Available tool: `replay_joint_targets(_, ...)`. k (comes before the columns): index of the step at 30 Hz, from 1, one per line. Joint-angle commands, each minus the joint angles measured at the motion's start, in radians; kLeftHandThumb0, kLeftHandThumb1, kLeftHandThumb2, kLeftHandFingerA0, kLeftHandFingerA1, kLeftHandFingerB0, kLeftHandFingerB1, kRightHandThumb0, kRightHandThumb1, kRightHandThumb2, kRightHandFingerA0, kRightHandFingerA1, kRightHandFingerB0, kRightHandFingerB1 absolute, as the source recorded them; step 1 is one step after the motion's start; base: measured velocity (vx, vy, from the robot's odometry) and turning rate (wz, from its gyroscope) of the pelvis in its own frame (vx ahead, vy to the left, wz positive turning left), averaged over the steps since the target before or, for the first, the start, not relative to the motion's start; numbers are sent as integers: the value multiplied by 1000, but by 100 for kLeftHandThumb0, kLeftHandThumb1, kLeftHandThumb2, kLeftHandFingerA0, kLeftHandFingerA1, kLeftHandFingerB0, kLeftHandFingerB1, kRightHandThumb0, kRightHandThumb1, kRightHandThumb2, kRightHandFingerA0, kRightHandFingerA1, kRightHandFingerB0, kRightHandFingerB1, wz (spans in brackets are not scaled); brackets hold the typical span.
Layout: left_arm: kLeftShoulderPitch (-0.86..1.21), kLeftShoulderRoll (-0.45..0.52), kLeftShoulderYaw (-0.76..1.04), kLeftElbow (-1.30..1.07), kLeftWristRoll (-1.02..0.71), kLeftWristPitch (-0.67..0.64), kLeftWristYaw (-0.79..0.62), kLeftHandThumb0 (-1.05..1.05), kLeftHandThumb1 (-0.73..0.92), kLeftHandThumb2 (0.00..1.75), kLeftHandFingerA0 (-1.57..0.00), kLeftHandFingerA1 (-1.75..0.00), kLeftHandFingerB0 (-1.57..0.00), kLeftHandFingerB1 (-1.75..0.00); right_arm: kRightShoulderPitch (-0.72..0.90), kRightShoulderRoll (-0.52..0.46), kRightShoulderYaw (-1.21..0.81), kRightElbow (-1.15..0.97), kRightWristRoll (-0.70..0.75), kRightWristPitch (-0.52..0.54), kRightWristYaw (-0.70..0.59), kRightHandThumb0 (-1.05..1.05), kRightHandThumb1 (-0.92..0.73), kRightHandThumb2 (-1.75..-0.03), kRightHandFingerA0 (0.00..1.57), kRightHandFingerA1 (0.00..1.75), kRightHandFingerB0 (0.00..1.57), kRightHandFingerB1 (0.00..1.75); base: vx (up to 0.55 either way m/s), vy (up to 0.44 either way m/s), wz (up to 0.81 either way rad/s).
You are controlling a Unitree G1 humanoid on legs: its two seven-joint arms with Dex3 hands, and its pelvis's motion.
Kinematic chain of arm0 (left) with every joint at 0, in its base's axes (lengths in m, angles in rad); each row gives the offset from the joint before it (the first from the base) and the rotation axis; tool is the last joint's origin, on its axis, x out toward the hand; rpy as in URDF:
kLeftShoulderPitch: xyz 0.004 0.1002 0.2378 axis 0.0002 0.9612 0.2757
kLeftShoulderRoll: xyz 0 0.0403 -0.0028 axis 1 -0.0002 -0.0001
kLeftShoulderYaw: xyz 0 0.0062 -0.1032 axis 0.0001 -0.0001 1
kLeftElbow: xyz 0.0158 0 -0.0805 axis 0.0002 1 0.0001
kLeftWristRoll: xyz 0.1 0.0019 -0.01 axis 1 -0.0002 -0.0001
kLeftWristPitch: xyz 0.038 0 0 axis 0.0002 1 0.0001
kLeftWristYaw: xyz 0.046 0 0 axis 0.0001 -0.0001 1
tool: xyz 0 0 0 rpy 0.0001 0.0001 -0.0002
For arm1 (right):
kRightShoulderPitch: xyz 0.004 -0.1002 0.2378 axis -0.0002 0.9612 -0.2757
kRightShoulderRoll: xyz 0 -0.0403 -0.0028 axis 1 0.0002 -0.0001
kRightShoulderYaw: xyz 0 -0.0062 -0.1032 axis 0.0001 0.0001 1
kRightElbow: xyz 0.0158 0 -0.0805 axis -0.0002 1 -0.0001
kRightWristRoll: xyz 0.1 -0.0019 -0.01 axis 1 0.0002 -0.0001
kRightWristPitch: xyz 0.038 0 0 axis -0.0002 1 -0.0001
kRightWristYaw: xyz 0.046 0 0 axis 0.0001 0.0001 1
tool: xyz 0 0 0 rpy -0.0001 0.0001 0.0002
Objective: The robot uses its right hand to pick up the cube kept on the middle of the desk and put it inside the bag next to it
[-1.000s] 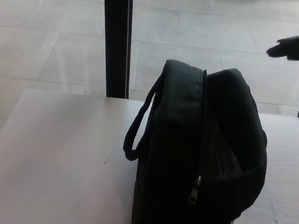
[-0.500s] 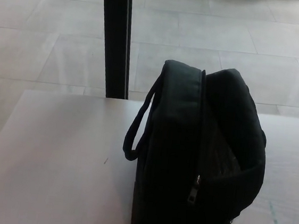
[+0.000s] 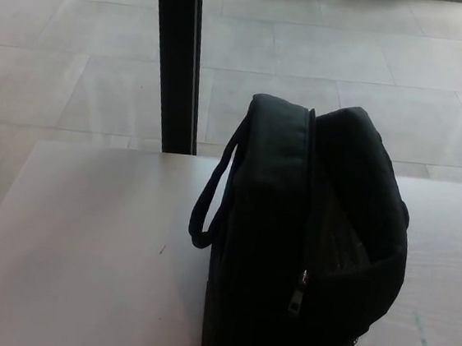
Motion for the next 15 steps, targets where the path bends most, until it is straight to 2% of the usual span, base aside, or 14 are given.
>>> replay_joint_targets(1,-10,24,16,14,1,18,-4,-60,70,61,-23,-50,-25,-39,194,192,-304,318,110,26,-577,-52,-66,-61,16,44,18,28,0,0,0)
replay_joint_targets(3,-12,28,11,18,6,13,-8,-61,70,61,-23,-49,-25,-39,195,192,-321,350,129,11,-590,-52,-66,-60,11,45,18,29,0,0,0)
replay_joint_targets(6,-12,27,17,24,1,11,-8,-61,70,61,-23,-50,-24,-39,191,165,-312,470,132,-52,-664,-52,-65,-61,17,50,18,31,0,0,0)
replay_joint_targets(8,-11,27,19,20,0,15,-6,-60,71,61,-24,-49,-25,-39,191,161,-307,490,130,-56,-672,-52,-67,-61,19,51,18,30,0,0,0)
replay_joint_targets(10,-9,28,15,19,1,10,-13,-60,71,61,-22,-49,-24,-38,204,158,-283,509,110,-19,-661,-54,-70,-62,13,47,16,30,0,0,0)
replay_joint_targets(11,-8,27,14,21,3,6,-11,-60,71,64,-22,-50,-25,-40,202,155,-273,520,109,-12,-654,-33,-56,-106,4,54,0,49,0,0,0)
replay_joint_targets(14,-11,27,4,22,16,10,2,-61,71,61,-24,-48,-23,-38,219,184,-229,506,98,-7,-623,-33,-56,-106,5,55,0,49,0,0,0)
replay_joint_targets(15,-12,27,2,25,19,6,3,-60,70,61,-24,-48,-24,-39,233,187,-196,509,77,-6,-614,-52,-69,-62,8,45,16,29,0,0,0)
